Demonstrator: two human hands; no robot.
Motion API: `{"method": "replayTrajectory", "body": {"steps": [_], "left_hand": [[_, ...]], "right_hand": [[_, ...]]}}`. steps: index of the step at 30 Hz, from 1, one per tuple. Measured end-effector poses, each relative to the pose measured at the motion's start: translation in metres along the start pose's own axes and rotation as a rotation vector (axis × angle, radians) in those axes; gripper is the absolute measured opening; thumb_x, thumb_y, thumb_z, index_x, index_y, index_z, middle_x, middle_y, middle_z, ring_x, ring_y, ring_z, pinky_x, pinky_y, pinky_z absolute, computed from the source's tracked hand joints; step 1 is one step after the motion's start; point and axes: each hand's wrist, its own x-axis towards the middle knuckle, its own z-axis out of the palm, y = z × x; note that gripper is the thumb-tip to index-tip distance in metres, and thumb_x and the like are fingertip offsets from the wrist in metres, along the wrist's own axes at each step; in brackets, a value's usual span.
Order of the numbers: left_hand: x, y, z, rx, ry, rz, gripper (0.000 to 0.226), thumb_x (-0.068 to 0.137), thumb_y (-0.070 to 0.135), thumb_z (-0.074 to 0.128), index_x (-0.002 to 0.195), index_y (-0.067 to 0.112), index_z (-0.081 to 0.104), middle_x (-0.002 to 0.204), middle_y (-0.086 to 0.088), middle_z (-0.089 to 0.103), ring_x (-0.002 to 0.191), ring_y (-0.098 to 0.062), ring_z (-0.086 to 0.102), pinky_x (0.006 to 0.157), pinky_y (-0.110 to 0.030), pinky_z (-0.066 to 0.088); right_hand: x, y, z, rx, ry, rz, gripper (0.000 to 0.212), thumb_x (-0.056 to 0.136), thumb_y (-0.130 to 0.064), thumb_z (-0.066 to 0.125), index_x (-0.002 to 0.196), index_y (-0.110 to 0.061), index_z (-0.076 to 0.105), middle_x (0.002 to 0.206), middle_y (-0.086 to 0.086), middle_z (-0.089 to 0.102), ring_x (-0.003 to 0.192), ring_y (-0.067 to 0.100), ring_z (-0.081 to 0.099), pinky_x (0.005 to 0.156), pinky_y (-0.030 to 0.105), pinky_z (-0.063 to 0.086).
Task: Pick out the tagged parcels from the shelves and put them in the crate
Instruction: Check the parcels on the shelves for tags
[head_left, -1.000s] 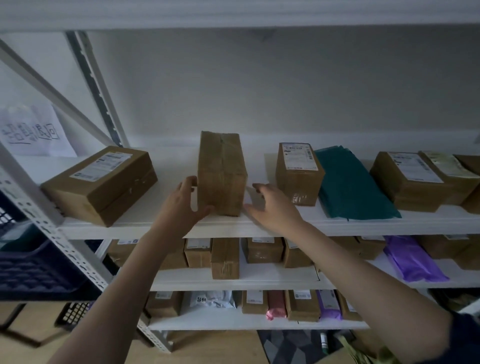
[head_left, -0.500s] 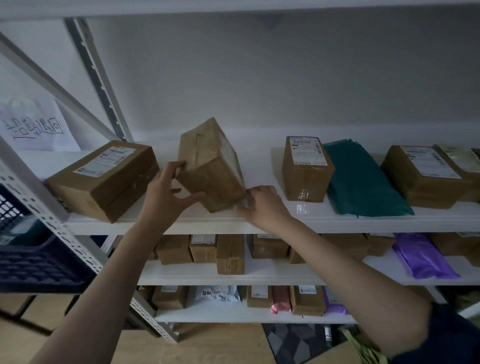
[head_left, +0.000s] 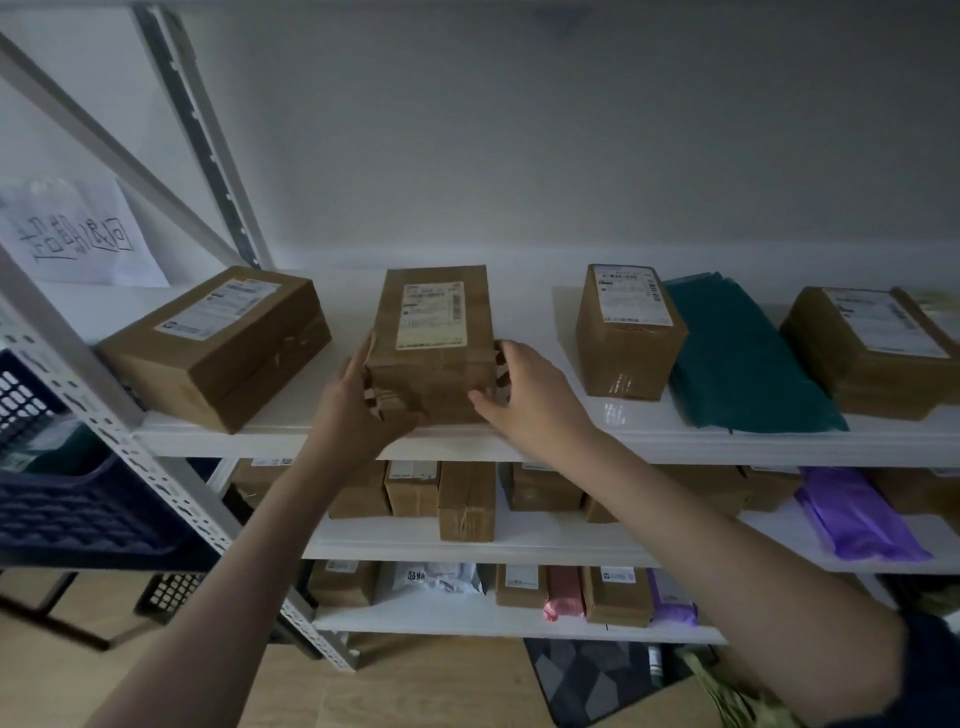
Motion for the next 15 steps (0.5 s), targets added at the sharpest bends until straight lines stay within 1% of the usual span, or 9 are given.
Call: {"method": "replayTrajectory", "body": {"steps": [2, 3, 4, 6, 7, 8, 10, 11, 15], "left_hand": [[0.003, 0.006, 0.012, 0.003, 0.002, 0.026, 0.107, 0.068, 0.03, 0.091, 0.154, 0.036, 0.026, 0.139, 0.006, 0.048, 0.12, -0.014, 0.055, 0.095, -0.043, 0.057], [0.004, 0.011, 0.018, 0.001, 0.012, 0.061, 0.107, 0.069, 0.028, 0.09, 0.154, 0.035, 0.026, 0.14, 0.006, 0.045, 0.121, -0.013, 0.053, 0.096, -0.039, 0.056], [0.004, 0.018, 0.024, -0.002, 0.031, 0.107, 0.105, 0.07, 0.025, 0.089, 0.154, 0.034, 0.026, 0.141, 0.006, 0.042, 0.122, -0.011, 0.05, 0.097, -0.031, 0.054], [0.004, 0.03, 0.034, 0.008, 0.074, 0.212, 0.103, 0.073, 0.021, 0.086, 0.152, 0.035, 0.022, 0.143, 0.005, 0.038, 0.124, -0.004, 0.042, 0.097, -0.011, 0.044], [0.005, 0.033, 0.038, 0.02, 0.094, 0.26, 0.104, 0.074, 0.021, 0.085, 0.154, 0.031, 0.02, 0.145, 0.002, 0.038, 0.126, -0.004, 0.04, 0.097, -0.006, 0.04], [0.006, 0.036, 0.042, 0.031, 0.108, 0.294, 0.103, 0.074, 0.022, 0.084, 0.155, 0.026, 0.021, 0.147, -0.002, 0.037, 0.127, -0.005, 0.04, 0.099, -0.007, 0.039], [0.008, 0.04, 0.047, 0.031, 0.115, 0.306, 0.104, 0.074, 0.024, 0.083, 0.157, 0.014, 0.021, 0.149, -0.007, 0.037, 0.127, -0.007, 0.042, 0.102, -0.014, 0.042], [0.009, 0.041, 0.05, 0.022, 0.111, 0.305, 0.106, 0.074, 0.025, 0.083, 0.158, 0.011, 0.02, 0.149, -0.007, 0.036, 0.127, -0.007, 0.043, 0.103, -0.017, 0.043], [0.01, 0.042, 0.055, 0.001, 0.089, 0.302, 0.107, 0.076, 0.026, 0.083, 0.159, 0.014, 0.018, 0.151, -0.005, 0.034, 0.129, -0.005, 0.04, 0.104, -0.021, 0.043]], "right_hand": [[-0.006, 0.008, -0.007, -0.021, 0.038, 0.002, 0.052, 0.091, -0.042, 0.07, 0.133, -0.018, 0.052, 0.121, -0.001, 0.059, 0.103, 0.014, 0.061, 0.087, 0.032, 0.055], [-0.009, 0.012, -0.011, -0.031, 0.059, 0.0, 0.052, 0.09, -0.041, 0.071, 0.133, -0.018, 0.052, 0.12, -0.001, 0.059, 0.102, 0.014, 0.061, 0.087, 0.033, 0.056], [-0.012, 0.015, -0.015, -0.035, 0.083, -0.004, 0.054, 0.09, -0.039, 0.072, 0.134, -0.018, 0.051, 0.122, -0.001, 0.059, 0.103, 0.014, 0.061, 0.089, 0.033, 0.056], [-0.02, 0.021, -0.024, -0.024, 0.139, -0.002, 0.057, 0.089, -0.037, 0.074, 0.138, -0.018, 0.05, 0.126, -0.001, 0.059, 0.107, 0.013, 0.061, 0.092, 0.03, 0.054], [-0.024, 0.023, -0.028, -0.015, 0.173, 0.0, 0.058, 0.089, -0.036, 0.075, 0.138, -0.017, 0.05, 0.127, -0.001, 0.059, 0.109, 0.013, 0.061, 0.093, 0.027, 0.053], [-0.027, 0.025, -0.032, -0.008, 0.202, 0.003, 0.058, 0.088, -0.034, 0.076, 0.137, -0.017, 0.05, 0.127, -0.001, 0.059, 0.11, 0.012, 0.06, 0.093, 0.025, 0.051], [-0.031, 0.028, -0.038, -0.007, 0.232, 0.007, 0.057, 0.087, -0.033, 0.076, 0.136, -0.016, 0.051, 0.126, -0.001, 0.059, 0.11, 0.011, 0.059, 0.093, 0.024, 0.05], [-0.033, 0.029, -0.041, -0.012, 0.237, 0.004, 0.057, 0.087, -0.032, 0.076, 0.135, -0.015, 0.051, 0.125, -0.001, 0.058, 0.109, 0.011, 0.058, 0.092, 0.023, 0.049], [-0.034, 0.033, -0.045, -0.023, 0.243, 0.009, 0.055, 0.088, -0.032, 0.076, 0.134, -0.015, 0.051, 0.121, -0.002, 0.057, 0.104, 0.007, 0.055, 0.087, 0.02, 0.047]]}}
